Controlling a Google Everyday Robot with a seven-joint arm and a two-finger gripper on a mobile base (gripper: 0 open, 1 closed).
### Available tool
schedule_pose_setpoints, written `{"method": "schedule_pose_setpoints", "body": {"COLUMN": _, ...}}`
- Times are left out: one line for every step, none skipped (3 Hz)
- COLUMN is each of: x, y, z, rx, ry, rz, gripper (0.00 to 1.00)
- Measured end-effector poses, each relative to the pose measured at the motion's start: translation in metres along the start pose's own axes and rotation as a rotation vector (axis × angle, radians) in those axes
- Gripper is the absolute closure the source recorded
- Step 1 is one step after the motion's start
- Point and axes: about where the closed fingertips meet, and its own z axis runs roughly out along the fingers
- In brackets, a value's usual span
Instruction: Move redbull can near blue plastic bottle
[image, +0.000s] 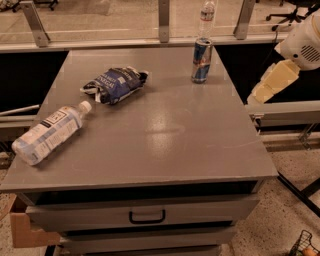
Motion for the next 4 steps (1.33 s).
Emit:
{"method": "schedule_pose_setpoints", "body": {"x": -0.002, "y": -0.001, "z": 0.002, "rx": -0.002, "ry": -0.010, "rz": 0.000, "gripper": 0.00}}
{"method": "schedule_pose_setpoints", "body": {"x": -0.013, "y": -0.009, "z": 0.015, "rx": -0.017, "ry": -0.068, "rz": -0.001, "gripper": 0.00}}
{"method": "schedule_pose_setpoints", "body": {"x": -0.035, "y": -0.020, "z": 0.036, "rx": -0.040, "ry": -0.142, "rz": -0.005, "gripper": 0.00}}
{"method": "schedule_pose_setpoints", "body": {"x": -0.064, "y": -0.030, "z": 0.065, "rx": -0.040, "ry": -0.196, "rz": -0.020, "gripper": 0.00}}
